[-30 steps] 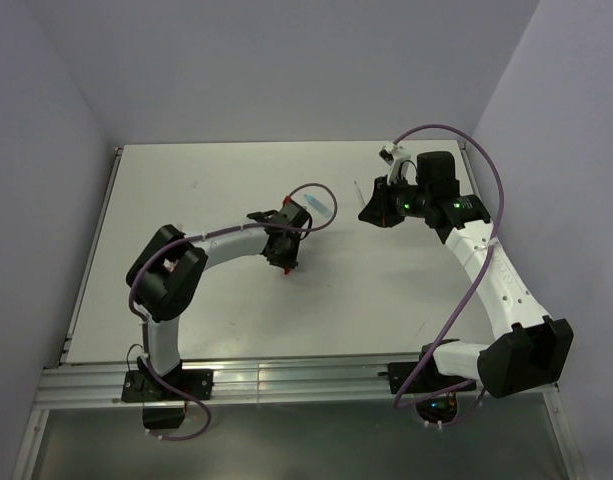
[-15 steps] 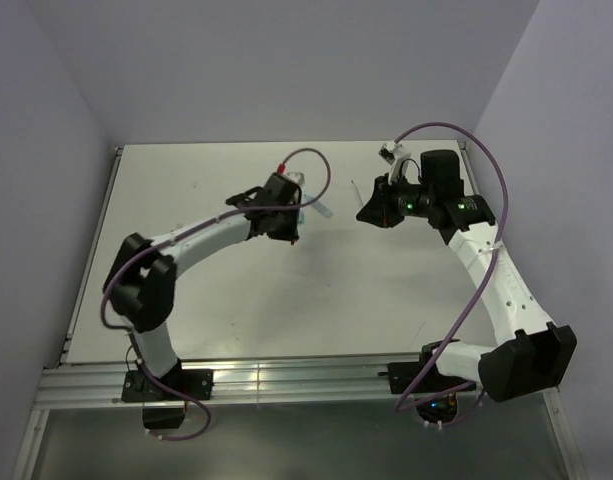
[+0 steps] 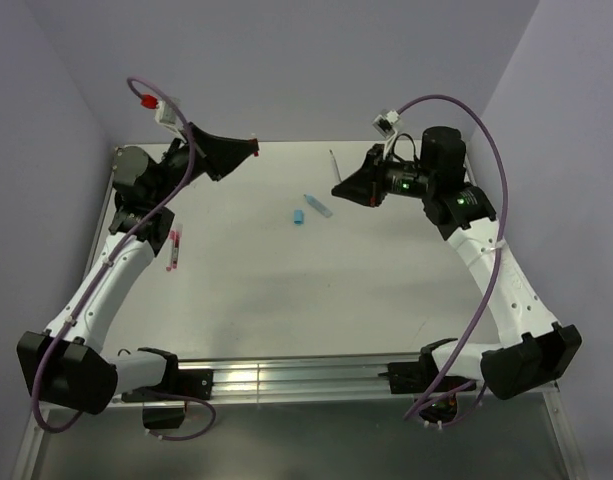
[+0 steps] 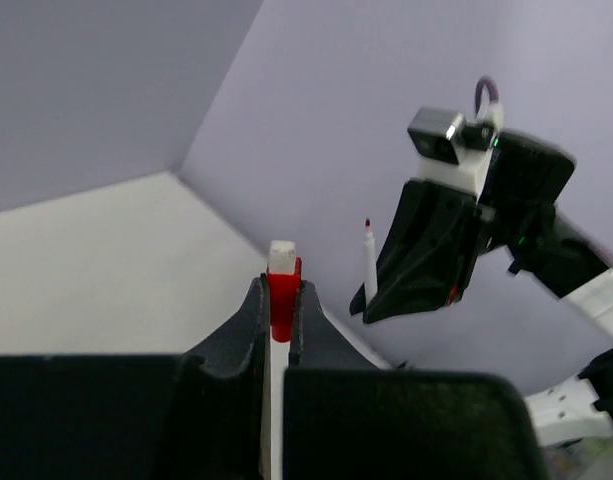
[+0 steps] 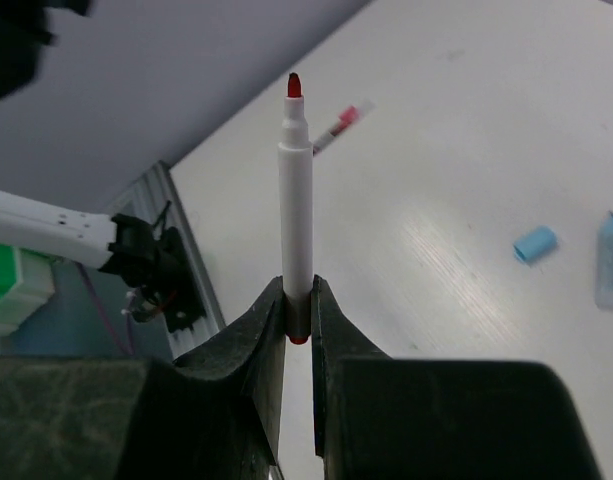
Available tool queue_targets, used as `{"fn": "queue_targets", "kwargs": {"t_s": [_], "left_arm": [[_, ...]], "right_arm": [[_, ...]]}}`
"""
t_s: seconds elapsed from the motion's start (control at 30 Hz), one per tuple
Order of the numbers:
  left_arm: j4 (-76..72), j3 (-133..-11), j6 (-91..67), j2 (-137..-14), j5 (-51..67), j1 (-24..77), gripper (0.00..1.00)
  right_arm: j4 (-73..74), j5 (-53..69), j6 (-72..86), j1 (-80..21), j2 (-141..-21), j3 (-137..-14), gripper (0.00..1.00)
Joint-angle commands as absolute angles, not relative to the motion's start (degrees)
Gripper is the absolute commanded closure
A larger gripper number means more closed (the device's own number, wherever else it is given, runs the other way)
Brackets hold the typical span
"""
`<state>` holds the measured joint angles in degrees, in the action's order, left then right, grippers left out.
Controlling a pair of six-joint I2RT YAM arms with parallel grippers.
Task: Insert the pens into the pen caps
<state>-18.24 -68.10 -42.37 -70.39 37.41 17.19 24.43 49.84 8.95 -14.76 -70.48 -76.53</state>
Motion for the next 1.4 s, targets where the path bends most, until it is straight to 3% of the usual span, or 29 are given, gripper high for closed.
{"fn": "queue_targets", "kwargs": {"t_s": [0.0,0.13,0.63,1.37], "left_arm": [[-44.43,-63.39,-59.30,-69.88,44.47,12.58,1.00],[-53.42,-61.00,-65.81,-69.26,43.07,10.63,1.00],[-51.77,-54.05,-76.73,-67.76,37.62,11.51,1.00],[-53.35,-51.68,-75.85,-68.38,38.85,15.73,1.00]], "right_arm": [[15.21,53.09,14.32,-19.24,-71.89,-80.15,1.00],[12.57,53.79,16.43,-25.13,-74.53,-81.73,1.00],[12.30,52.56,17.49,-34.36,-81.82,-86.31,1.00],[13.36,50.98,16.17,-35.16,-82.44,-86.22,1.00]]}}
